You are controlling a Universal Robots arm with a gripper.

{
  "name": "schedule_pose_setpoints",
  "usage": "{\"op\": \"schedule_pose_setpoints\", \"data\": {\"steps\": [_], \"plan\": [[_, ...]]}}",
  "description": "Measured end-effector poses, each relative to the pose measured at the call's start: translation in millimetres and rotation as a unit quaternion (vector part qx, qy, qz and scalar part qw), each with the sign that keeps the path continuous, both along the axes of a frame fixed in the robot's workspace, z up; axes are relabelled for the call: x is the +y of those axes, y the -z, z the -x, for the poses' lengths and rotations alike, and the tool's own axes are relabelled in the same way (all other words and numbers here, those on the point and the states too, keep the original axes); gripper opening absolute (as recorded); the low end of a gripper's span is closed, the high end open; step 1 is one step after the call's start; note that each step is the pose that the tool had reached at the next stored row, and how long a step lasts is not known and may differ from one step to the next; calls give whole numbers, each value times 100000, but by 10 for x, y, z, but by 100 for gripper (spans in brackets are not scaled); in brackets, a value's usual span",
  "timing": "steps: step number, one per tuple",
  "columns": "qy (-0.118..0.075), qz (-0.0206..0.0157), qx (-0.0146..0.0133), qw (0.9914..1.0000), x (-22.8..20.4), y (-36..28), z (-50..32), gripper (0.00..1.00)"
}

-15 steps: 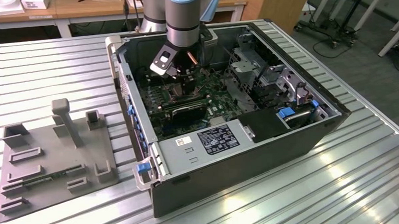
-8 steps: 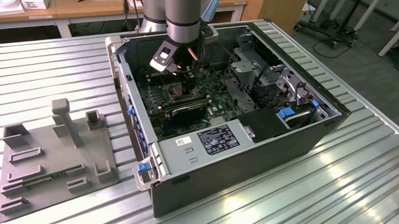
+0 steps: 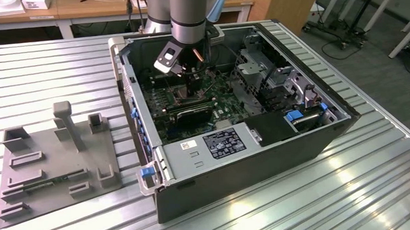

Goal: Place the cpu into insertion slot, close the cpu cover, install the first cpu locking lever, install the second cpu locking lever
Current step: 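Place the cpu into insertion slot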

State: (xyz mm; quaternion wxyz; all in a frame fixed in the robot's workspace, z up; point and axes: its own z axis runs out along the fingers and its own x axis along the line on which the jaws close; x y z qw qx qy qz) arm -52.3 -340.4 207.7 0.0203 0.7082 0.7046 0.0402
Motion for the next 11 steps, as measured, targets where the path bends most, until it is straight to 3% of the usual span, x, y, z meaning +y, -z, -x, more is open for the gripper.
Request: {"op": "schedule_pose_setpoints", "data": {"steps": [1, 6, 9, 11], "plan": [[-3, 1, -2, 100000, 0, -1, 0, 59], [1, 3, 1, 100000, 0, -4, 0, 47], [0, 2, 1, 100000, 0, -6, 0, 29], [-3, 1, 0, 100000, 0, -7, 0, 24]]}}
